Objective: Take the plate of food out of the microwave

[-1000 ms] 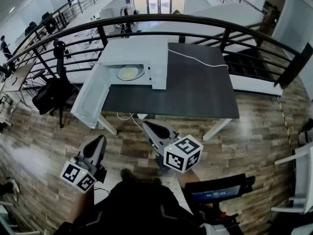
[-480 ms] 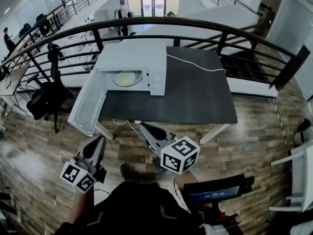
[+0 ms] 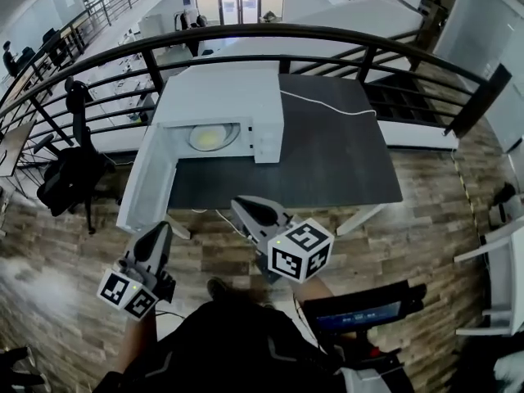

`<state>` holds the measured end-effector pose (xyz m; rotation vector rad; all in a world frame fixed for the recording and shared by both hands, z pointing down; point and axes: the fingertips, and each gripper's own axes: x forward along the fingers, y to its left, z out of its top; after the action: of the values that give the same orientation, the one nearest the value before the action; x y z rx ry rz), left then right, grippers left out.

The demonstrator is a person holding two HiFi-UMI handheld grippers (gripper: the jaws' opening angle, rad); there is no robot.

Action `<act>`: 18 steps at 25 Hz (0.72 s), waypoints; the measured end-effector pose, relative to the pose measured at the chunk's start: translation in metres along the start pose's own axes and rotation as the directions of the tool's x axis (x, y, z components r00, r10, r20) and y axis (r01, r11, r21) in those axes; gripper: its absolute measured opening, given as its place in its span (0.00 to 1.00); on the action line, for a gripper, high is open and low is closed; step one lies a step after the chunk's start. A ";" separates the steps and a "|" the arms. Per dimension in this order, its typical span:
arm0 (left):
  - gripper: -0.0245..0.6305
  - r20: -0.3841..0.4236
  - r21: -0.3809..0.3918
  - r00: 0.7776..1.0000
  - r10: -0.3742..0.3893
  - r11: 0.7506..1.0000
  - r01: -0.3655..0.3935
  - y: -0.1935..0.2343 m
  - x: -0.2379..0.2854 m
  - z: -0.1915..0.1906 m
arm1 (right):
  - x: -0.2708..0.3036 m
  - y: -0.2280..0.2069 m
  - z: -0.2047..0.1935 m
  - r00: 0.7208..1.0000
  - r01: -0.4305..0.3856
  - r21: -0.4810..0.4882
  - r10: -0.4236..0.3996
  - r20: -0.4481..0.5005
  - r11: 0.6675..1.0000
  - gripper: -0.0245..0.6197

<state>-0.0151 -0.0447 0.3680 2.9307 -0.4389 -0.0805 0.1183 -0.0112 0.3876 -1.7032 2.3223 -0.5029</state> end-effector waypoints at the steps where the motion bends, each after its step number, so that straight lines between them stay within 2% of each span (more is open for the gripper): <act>1: 0.04 -0.003 -0.004 1.000 -0.004 1.000 0.004 0.007 0.001 0.001 | 0.007 0.000 0.000 1.000 0.004 0.001 -0.004 -0.001 1.000 0.02; 18: 0.04 0.017 -0.039 0.992 -0.126 0.991 0.126 0.110 0.025 0.033 | 0.123 -0.005 0.004 0.997 0.082 0.000 -0.082 -0.005 0.997 0.02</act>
<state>-0.0255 -0.1609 0.3545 2.9170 -0.2506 -0.1257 0.0868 -0.1303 0.3890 -1.8049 2.2632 -0.5230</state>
